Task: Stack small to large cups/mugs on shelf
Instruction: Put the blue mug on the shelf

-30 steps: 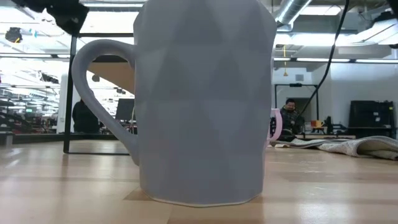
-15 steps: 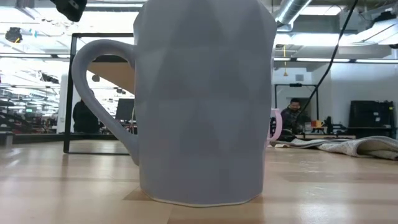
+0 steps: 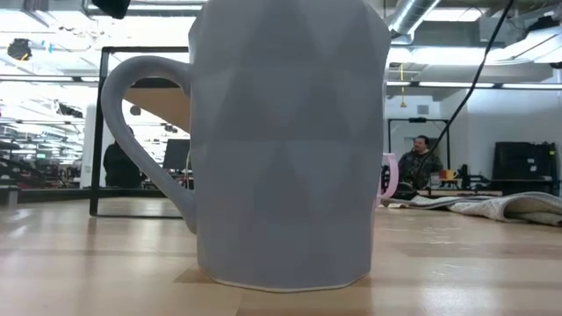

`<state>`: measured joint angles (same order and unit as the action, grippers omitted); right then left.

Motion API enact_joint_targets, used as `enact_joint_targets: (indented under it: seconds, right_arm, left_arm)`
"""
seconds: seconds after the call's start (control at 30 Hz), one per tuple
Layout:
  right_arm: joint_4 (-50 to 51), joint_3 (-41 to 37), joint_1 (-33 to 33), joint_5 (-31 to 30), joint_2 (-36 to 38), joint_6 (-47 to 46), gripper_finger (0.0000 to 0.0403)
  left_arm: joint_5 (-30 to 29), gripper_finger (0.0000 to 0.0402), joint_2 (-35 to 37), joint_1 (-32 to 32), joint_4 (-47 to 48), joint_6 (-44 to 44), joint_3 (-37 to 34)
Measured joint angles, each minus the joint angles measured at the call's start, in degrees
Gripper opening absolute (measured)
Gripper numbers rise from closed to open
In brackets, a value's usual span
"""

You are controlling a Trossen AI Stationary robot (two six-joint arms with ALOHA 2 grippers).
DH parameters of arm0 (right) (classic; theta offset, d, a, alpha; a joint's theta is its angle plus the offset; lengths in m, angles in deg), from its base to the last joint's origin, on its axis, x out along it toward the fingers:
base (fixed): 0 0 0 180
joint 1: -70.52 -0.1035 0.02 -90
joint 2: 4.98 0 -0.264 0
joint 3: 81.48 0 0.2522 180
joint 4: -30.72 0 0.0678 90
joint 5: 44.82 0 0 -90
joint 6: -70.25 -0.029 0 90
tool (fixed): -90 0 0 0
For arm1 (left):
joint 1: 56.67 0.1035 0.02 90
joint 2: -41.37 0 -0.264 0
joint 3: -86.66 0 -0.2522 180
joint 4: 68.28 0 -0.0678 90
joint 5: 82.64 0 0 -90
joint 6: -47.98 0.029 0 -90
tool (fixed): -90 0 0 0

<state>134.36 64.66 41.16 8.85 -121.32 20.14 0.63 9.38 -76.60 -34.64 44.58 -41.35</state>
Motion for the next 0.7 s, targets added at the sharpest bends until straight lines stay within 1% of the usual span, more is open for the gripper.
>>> enact_joint_targets:
  seconds: [0.07,0.17,0.27,0.33,0.43,0.53,0.7]
  right_arm:
    - [0.1,-1.9,-0.2,-2.0,0.4,1.5,0.0029]
    - [0.1,-8.6,-0.2,-3.6,2.9,1.2,0.0020]
    - [-0.5,-17.9,-0.1,-4.5,8.0,-2.3,0.0007]
    - [-3.0,-25.3,-0.1,-4.5,11.8,-4.0,0.0005]
    - [-12.7,-36.8,-0.3,-4.4,18.9,-3.7,0.0012]
    - [-24.7,-48.2,-0.2,-4.4,27.1,-0.6,0.0018]
    - [-42.5,-66.2,0.0,-4.1,39.7,5.1,0.0010]
  left_arm:
    - [0.0,0.0097,-2.3,-0.4,0.1,0.3,1.7]
    - [0.1,0.0085,-5.2,-0.8,0.0,1.3,5.0]
    - [0.0,0.0078,-7.1,-0.8,-0.1,2.2,7.5]
    - [-0.6,0.0076,-8.0,-0.8,-0.1,3.3,8.5]
    - [-3.3,0.0075,-9.0,-0.8,-0.3,3.8,9.0]
    - [-6.2,0.0075,-10.4,-0.8,-0.1,3.1,9.0]
    - [-7.6,0.0075,-14.0,-0.7,-2.5,0.6,9.0]
